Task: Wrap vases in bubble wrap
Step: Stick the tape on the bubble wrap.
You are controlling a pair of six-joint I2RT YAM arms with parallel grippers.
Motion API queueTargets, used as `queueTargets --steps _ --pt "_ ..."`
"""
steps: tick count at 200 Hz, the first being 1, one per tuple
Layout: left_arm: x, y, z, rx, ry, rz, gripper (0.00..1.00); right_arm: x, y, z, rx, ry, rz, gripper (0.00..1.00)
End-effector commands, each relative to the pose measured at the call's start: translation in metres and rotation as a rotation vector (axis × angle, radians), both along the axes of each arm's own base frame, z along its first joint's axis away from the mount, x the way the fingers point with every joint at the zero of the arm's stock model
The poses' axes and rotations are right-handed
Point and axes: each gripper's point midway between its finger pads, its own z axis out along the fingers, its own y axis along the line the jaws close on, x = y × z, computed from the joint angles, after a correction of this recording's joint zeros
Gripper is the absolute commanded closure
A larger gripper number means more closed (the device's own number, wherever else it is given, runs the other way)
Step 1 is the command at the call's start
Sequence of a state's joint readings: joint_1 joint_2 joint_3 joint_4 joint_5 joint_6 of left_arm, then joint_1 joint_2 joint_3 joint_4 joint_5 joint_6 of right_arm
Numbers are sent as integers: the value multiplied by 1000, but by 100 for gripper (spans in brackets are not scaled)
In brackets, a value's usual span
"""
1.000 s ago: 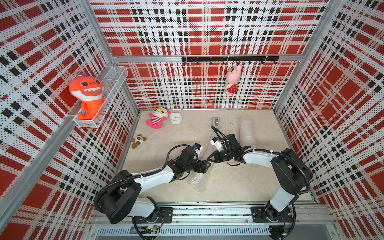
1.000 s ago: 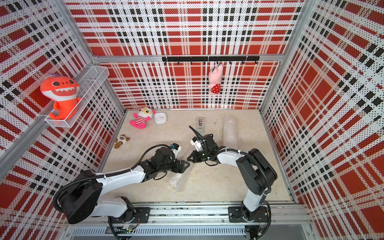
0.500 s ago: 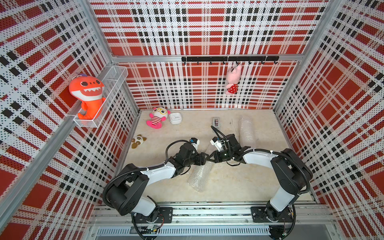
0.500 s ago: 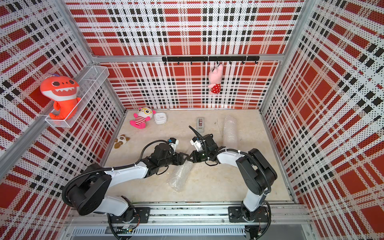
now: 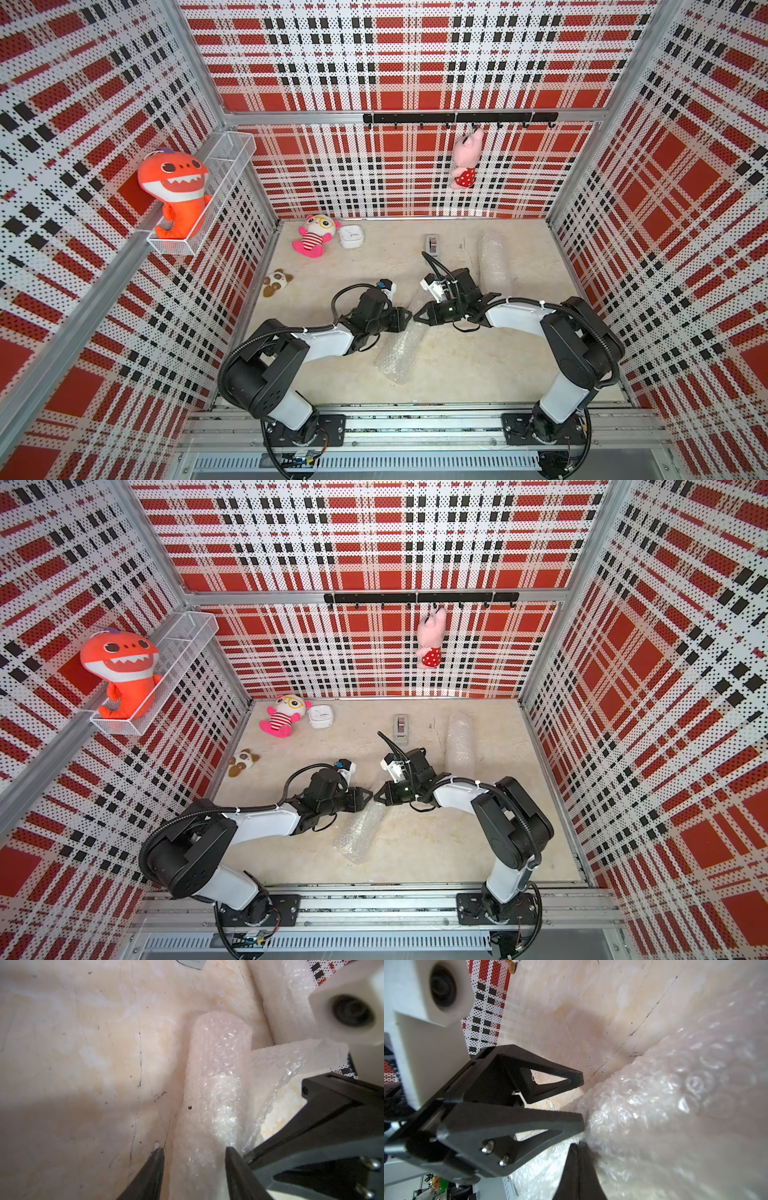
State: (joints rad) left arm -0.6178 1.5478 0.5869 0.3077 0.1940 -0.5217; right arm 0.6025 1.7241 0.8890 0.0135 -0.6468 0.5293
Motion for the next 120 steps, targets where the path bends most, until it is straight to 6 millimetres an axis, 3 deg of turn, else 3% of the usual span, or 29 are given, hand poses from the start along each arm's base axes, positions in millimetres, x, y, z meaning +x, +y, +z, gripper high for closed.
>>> queueTargets --steps 1,21,53,74,94,120 --pt "5 5 -3 8 -7 17 49 -10 -6 -25 -65 50 -2 100" --pt "9 8 -2 12 11 36 48 -9 -6 -24 -65 47 -3 100" --pt "9 1 33 -65 -60 44 43 -10 -7 -27 -69 53 -4 100" --pt "8 -3 43 -89 -71 46 35 -10 -6 -27 -65 55 -1 100" --pt "5 -7 37 -77 -63 34 34 -9 -5 -26 -62 52 -1 100" --pt "3 -7 14 -38 -10 41 38 -9 -5 -24 -61 48 0 100"
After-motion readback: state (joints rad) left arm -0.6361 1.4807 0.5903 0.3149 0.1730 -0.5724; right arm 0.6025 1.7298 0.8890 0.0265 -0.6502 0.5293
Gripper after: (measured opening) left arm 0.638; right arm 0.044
